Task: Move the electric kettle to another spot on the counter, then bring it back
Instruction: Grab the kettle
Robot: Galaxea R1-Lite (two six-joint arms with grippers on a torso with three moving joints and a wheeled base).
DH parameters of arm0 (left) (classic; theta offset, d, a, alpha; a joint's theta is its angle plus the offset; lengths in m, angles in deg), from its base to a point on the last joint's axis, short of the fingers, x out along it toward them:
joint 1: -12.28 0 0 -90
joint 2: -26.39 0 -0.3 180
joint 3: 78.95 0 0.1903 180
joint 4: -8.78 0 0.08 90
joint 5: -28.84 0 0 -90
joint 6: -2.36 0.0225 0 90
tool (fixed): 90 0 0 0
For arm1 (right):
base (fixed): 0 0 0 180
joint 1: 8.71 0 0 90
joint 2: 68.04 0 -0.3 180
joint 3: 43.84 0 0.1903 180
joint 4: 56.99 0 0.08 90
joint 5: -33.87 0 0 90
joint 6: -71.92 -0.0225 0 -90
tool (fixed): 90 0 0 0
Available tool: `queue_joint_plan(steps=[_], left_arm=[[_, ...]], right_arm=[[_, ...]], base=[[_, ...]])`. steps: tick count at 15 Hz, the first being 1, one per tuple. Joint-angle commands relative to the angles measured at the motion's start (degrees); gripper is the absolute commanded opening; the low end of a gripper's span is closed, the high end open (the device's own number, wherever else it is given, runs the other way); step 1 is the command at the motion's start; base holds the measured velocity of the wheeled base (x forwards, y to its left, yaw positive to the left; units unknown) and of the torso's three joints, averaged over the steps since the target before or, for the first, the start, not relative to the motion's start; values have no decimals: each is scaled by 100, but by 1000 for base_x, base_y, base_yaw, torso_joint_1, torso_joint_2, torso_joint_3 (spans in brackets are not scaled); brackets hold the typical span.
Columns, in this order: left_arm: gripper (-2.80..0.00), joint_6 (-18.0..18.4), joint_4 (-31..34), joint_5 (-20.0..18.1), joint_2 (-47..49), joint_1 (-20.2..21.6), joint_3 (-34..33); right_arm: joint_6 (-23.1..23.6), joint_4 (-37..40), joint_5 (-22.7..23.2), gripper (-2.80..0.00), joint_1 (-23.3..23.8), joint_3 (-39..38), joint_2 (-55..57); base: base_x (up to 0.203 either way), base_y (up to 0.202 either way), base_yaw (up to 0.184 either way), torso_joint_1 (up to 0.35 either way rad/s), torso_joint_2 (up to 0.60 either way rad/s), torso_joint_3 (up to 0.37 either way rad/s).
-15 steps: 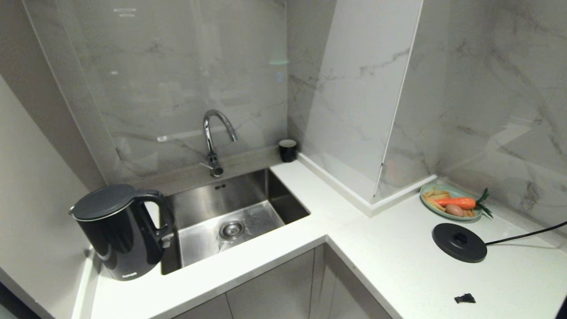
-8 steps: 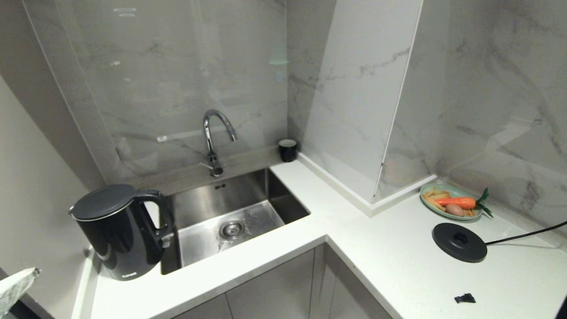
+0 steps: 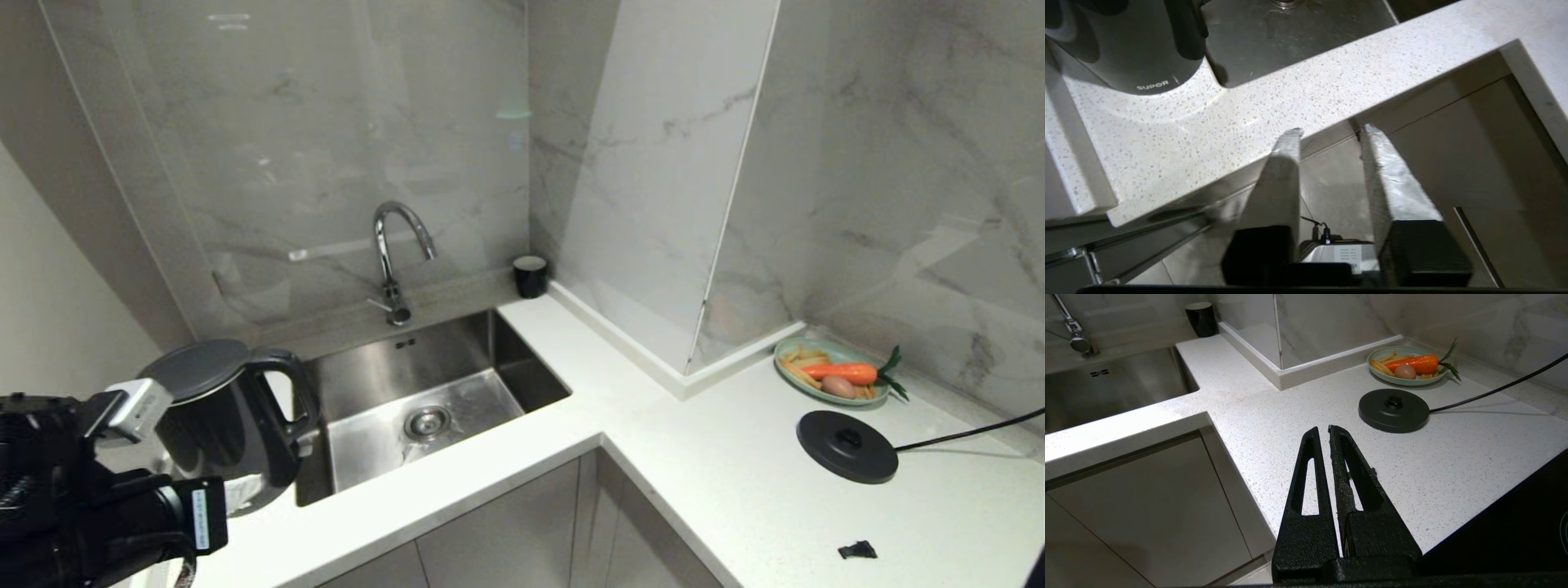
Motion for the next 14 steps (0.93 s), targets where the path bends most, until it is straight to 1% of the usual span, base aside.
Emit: queue_joint_plan(steps=[1, 2, 4, 5, 9, 10, 11, 14], left_arm=[[0, -65, -1002, 187, 1121, -171, -249], [0, -101, -1637, 307, 1504, -255, -360], [0, -131, -2761, 421, 2194, -330, -440], [0, -136, -3209, 449, 2501, -347, -434], [0, -124, -4590, 495, 3841, -262, -199], [0, -116, -4891, 499, 4080, -229, -137], [0, -109, -5051, 508, 4282, -183, -29], [0, -69, -5117, 579, 4515, 58, 223]], right_arm=[[0, 0, 0, -280, -2, 0, 0], [0, 0, 0, -280, -2, 0, -9], [0, 0, 0, -280, -2, 0, -9], [0, 0, 0, -280, -2, 0, -9], [0, 0, 0, -280, -2, 0, -9], [0, 0, 0, -280, -2, 0, -9], [0, 0, 0, -280, -2, 0, -9], [0, 0, 0, -280, -2, 0, -5]], base=[[0, 0, 0, 0, 0, 0], [0, 0, 0, 0, 0, 0], [0, 0, 0, 0, 0, 0], [0, 0, 0, 0, 0, 0], [0, 0, 0, 0, 0, 0], [0, 0, 0, 0, 0, 0], [0, 0, 0, 0, 0, 0], [0, 0, 0, 0, 0, 0]])
